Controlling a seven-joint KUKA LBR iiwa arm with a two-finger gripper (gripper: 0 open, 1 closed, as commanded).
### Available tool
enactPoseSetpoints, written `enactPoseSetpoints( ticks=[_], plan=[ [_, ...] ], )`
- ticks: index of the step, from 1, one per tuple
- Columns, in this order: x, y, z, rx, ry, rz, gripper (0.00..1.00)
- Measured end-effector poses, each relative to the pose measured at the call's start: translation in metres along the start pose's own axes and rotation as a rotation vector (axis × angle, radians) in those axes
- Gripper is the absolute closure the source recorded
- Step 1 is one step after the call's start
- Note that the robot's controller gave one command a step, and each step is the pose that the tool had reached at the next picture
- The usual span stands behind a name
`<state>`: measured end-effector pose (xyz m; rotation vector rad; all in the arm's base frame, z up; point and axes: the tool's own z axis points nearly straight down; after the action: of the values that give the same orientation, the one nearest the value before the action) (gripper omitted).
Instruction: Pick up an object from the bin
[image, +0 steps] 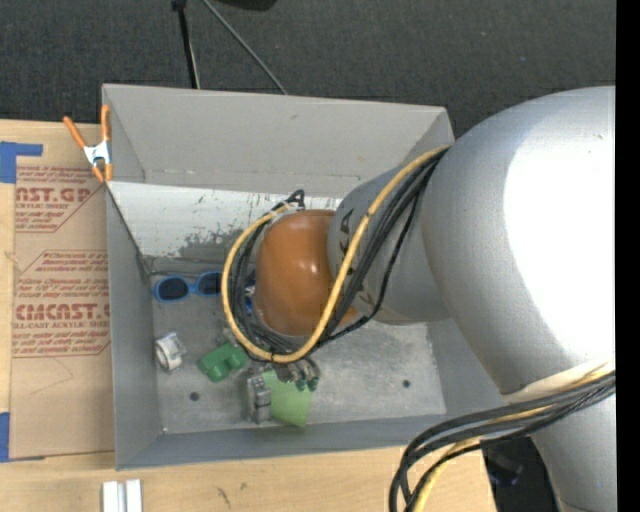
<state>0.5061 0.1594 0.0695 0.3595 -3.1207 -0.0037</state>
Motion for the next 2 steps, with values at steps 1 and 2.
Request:
enactPoseSetpoints(
  ticks=[1,2],
  plan=[
    [0.0088,-0.0323,0.0001,0.002,0.001,-0.327,0.00],
    [0.0088,-0.0316,0.0001,0.001,0.000,-0.326,1.00]
  ],
)
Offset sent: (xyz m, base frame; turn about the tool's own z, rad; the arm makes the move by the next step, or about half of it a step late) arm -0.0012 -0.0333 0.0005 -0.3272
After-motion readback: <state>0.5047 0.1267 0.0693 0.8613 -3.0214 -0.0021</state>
